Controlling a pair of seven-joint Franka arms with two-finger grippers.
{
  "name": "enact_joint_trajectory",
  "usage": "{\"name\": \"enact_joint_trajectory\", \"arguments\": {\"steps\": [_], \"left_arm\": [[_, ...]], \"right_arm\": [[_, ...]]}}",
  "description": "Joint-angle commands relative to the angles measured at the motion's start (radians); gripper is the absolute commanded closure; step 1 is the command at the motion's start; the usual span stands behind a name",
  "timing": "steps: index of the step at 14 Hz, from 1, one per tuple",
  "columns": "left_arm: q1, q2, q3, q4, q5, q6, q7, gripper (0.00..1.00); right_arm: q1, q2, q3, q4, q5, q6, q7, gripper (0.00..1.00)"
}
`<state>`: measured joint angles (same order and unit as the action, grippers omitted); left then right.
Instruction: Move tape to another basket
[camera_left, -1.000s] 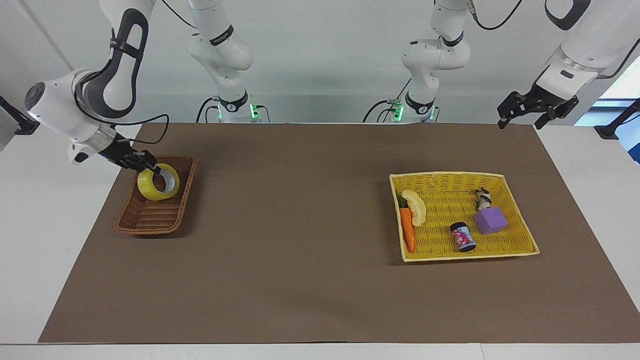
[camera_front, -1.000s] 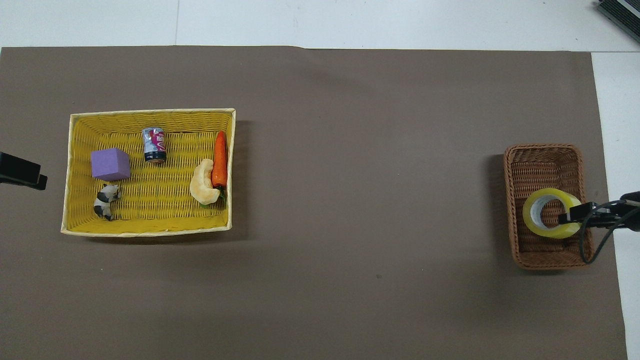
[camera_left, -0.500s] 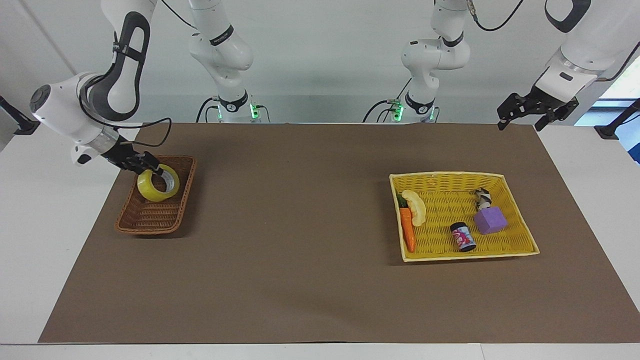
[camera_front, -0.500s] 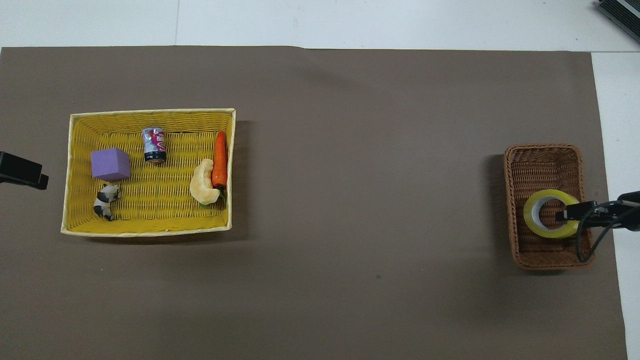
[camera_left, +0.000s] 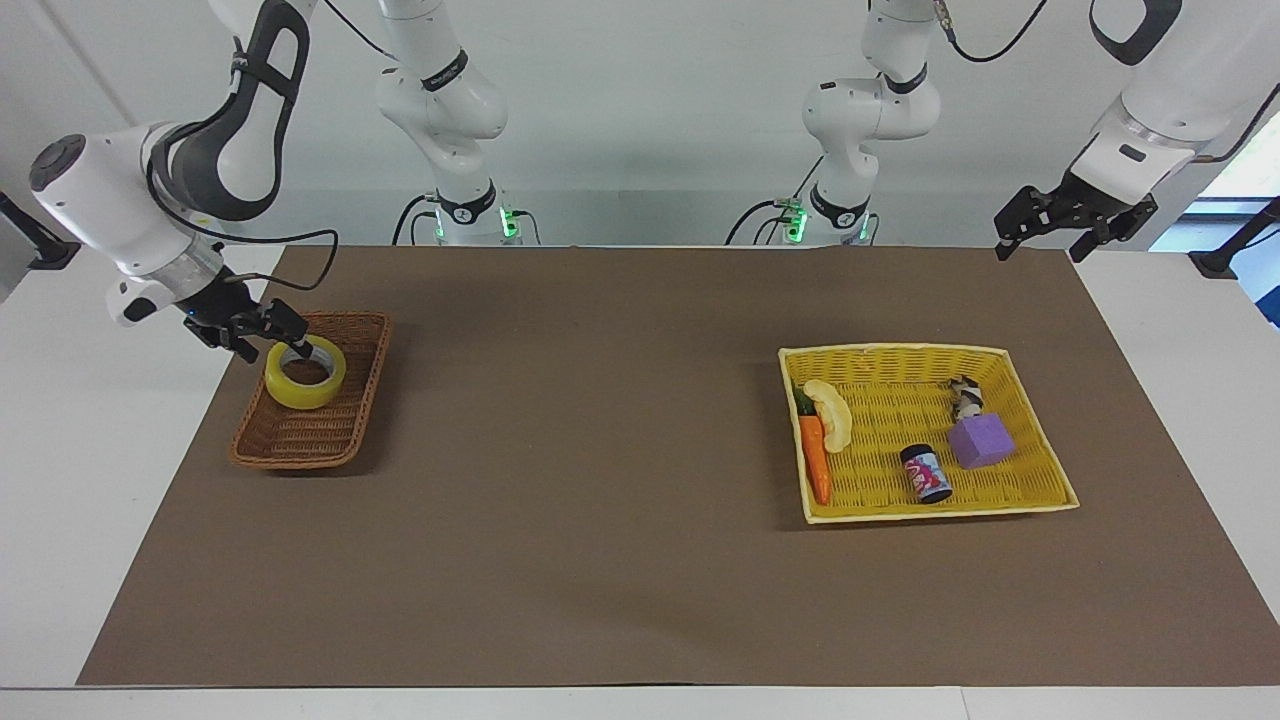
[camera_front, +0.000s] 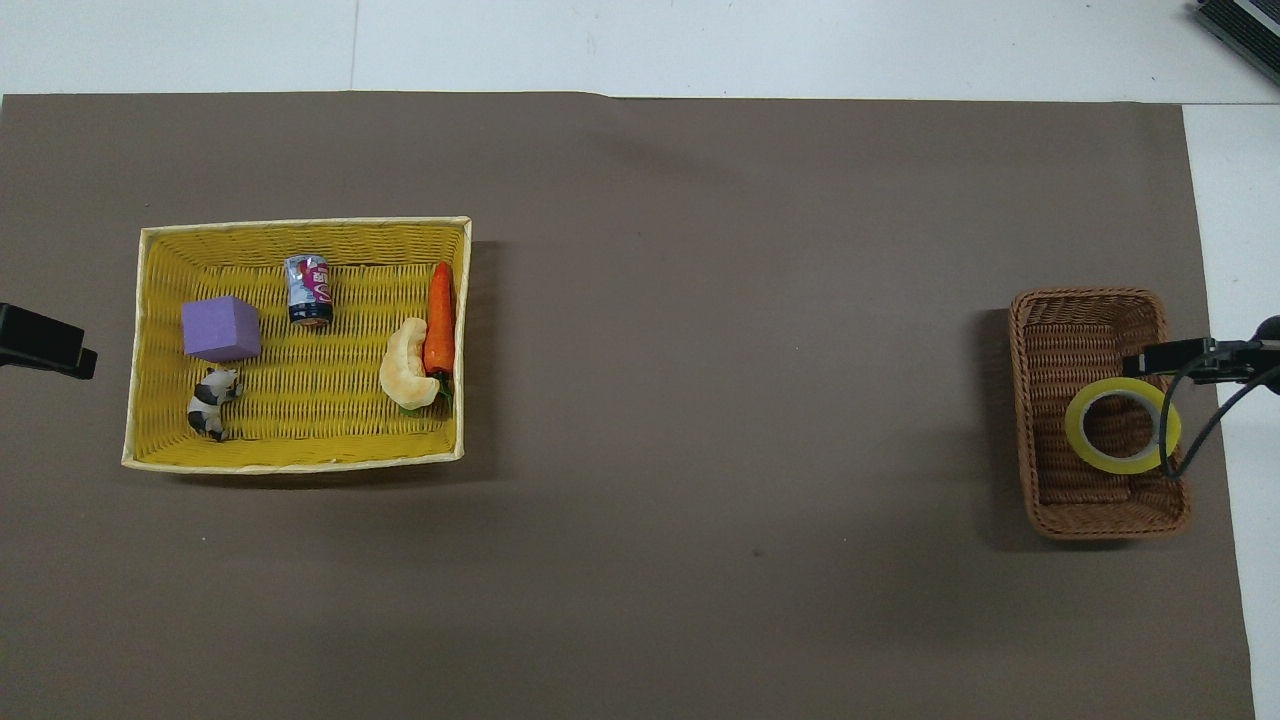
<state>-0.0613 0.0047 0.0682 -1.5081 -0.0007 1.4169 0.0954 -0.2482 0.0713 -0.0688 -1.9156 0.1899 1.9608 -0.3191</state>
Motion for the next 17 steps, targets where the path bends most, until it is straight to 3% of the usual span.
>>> {"name": "enact_joint_trajectory", "arguments": {"steps": [1,6,9,15,17], "left_arm": [[0.009,0.009,-0.005,0.022,0.011,-0.022,0.012,0.00],[0.009,0.009,-0.005,0.022,0.011,-0.022,0.014,0.00],[0.009,0.009,-0.007,0.022,0.011,-0.022,0.014,0.00],[0.009,0.009,-0.007,0.022,0.011,-0.022,0.012,0.00],[0.009,0.009,-0.007,0.022,0.011,-0.022,0.012,0.00]], "right_arm": [[0.081,-0.022,0.006,0.059,-0.084,-0.034,0.147,0.00],[0.298,-0.120,0.009,0.087,-0.185,-0.166,0.506,0.00],[0.375,-0.171,0.012,0.102,-0.188,-0.223,0.618,0.00],[0.375,-0.163,0.009,0.435,-0.199,-0.529,0.620,0.00],[0.374,-0.166,0.001,0.463,-0.199,-0.568,0.595,0.00]]}}
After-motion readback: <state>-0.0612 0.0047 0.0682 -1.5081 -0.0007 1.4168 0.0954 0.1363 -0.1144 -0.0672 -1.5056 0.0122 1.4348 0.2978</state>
